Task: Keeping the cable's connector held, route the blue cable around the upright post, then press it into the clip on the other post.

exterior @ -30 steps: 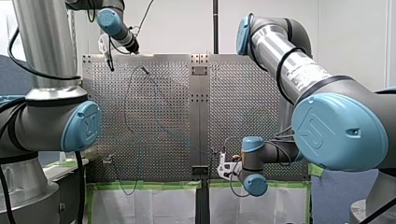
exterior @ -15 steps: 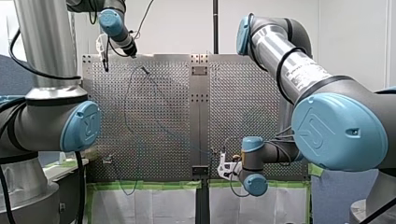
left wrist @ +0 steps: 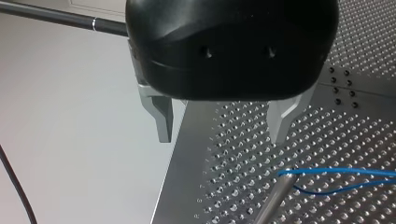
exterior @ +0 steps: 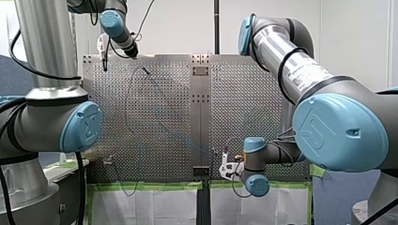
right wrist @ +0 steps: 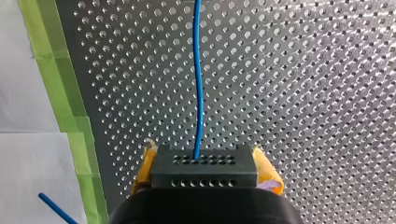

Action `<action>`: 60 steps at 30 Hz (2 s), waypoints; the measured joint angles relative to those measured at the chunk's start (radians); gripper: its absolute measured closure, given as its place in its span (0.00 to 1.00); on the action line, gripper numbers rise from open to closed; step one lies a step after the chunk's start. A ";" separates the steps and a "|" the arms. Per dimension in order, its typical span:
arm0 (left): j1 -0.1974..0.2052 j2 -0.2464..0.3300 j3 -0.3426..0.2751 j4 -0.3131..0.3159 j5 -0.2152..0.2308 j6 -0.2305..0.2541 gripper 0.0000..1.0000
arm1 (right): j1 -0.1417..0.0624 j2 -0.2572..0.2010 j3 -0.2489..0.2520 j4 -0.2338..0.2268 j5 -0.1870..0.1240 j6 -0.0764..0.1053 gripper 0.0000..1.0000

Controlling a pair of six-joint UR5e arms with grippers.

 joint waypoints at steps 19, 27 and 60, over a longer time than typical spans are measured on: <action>-0.007 -0.001 0.000 0.000 0.028 -0.104 0.00 | -0.004 0.000 0.000 0.003 0.000 0.000 1.00; -0.018 0.001 0.000 0.001 0.063 -0.155 0.00 | -0.004 0.000 0.000 0.004 0.000 0.000 1.00; -0.028 -0.054 -0.055 0.007 0.028 -0.421 0.00 | -0.003 0.001 0.000 0.003 -0.023 0.013 1.00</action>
